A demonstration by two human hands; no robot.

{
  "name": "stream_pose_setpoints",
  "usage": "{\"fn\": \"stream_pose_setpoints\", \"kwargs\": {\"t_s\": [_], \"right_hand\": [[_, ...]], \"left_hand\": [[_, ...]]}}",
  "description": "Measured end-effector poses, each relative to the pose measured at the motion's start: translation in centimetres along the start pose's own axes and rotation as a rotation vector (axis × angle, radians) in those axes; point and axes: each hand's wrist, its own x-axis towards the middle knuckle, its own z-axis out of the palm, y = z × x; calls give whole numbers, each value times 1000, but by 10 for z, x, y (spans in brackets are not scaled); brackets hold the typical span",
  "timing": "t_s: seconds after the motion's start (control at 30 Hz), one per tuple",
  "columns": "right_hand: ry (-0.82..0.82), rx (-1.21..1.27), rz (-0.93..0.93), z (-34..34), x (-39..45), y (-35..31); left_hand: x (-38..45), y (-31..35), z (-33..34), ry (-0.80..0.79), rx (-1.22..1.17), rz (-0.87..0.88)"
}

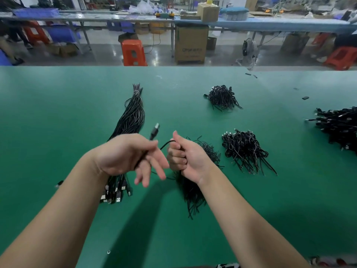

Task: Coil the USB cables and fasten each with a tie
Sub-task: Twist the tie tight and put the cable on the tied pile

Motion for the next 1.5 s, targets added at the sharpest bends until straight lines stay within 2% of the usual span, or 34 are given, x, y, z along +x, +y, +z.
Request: {"fn": "stream_pose_setpoints", "kwargs": {"t_s": [0.07, 0.17, 0.37, 0.5, 0.67, 0.7, 0.8, 0.9, 1.1, 1.2, 1.3, 1.43, 1.5], "right_hand": [[33, 15, -13, -2, 0, -5], [57, -40, -21, -1, -1, -6], [55, -270, -101, 6, -8, -10], [47, -355, -144, 11, -11, -9], [60, -347, -163, 11, -12, -6], [60, -352, -166, 11, -12, -6], [38, -389, -178, 13, -14, -5], [-9, -371, -188, 17, -14, -2], [-21, -285, -166, 16, -13, 5], [-27, -285, -142, 14, -10, 17], [-61, -161, -80, 13, -6, 37], [-76, 47, 33, 4, -3, 60], [-67, 105, 65, -2, -3, 64]], "left_hand": [[5, -7, 3, 71, 92, -109], [11, -13, 7, 169, 141, -158], [21, -21, 14, 342, 289, -150], [21, -20, 15, 360, 319, -118], [23, -22, 14, 416, 691, -147], [23, -23, 15, 448, 612, -87], [26, -26, 17, 455, 172, 176], [32, -34, 18, 416, -77, 363], [33, -41, 12, 368, -198, 448], [39, -35, 12, 560, -321, 496], [44, -21, 9, 721, -536, 564], [34, 3, 0, 764, -804, 606], [27, 7, -2, 738, -808, 551]]}}
